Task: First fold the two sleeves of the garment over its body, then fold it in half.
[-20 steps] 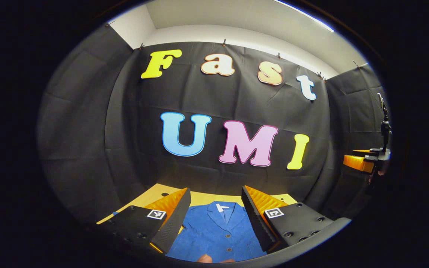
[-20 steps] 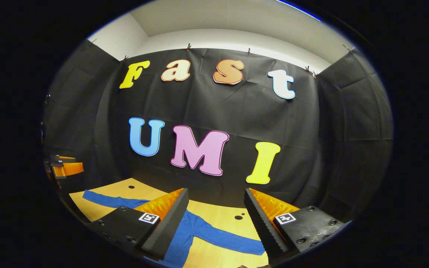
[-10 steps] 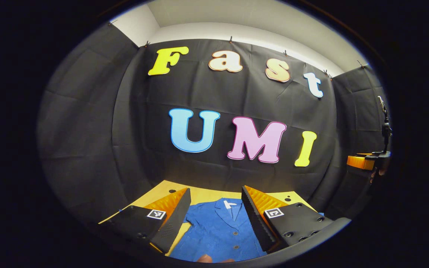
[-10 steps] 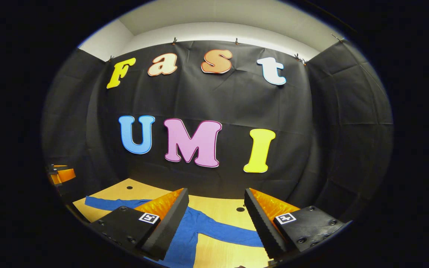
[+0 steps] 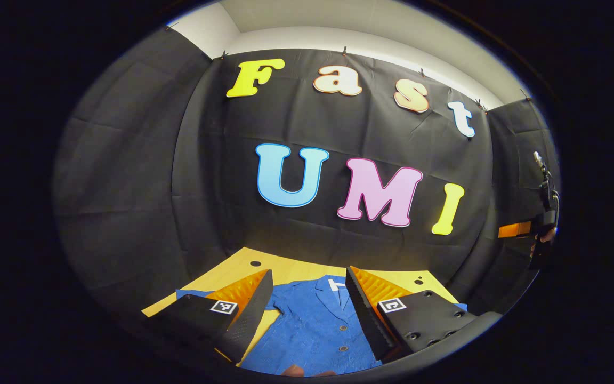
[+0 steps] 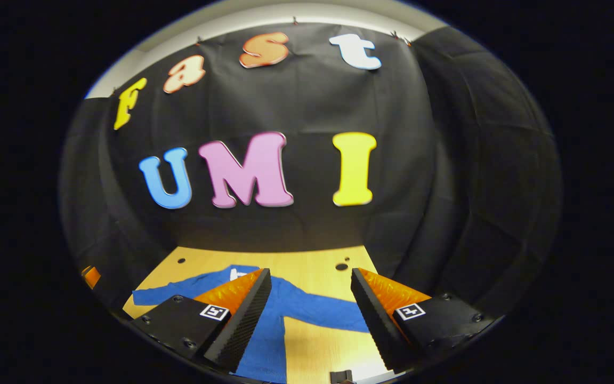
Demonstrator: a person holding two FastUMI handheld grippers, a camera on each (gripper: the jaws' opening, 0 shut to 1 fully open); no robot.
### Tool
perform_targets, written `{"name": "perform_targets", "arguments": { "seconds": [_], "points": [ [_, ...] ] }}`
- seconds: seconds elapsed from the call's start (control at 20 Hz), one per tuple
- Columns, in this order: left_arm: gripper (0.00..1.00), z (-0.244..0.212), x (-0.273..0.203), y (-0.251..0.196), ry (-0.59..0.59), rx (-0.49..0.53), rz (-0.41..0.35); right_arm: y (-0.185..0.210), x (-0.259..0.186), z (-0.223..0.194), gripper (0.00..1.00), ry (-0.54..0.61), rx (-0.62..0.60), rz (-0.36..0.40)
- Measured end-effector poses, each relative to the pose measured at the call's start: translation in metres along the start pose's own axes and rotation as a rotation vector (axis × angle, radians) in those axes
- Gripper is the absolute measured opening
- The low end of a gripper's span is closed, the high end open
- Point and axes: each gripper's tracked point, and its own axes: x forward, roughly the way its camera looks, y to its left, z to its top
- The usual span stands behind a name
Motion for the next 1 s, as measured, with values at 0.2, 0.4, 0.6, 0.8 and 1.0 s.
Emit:
{"name": "perform_targets", "arguments": {
  "seconds": [0.2,0.4,0.6,0.8,1.0],
  "points": [
    [0.78,-0.012,0.01,-0.009,0.037,0.009,0.014,-0.046,0.055,-0.053,0.95,0.227,0.102,-0.067],
    [0.78,-0.023,0.029,-0.007,0.08,0.027,0.052,-0.099,0.104,-0.137,0.98,0.501,0.205,-0.13],
    [0.78,-0.032,0.056,-0.004,0.154,0.027,0.113,-0.149,0.145,-0.235,1.0,0.778,0.318,-0.224],
    [0.79,-0.044,0.082,-0.014,0.21,0.01,0.133,-0.204,0.163,-0.305,0.99,0.927,0.356,-0.346],
    [0.79,-0.067,0.108,-0.035,0.307,0.052,0.126,-0.236,0.174,-0.341,0.99,1.01,0.32,-0.403]
  ]
}}
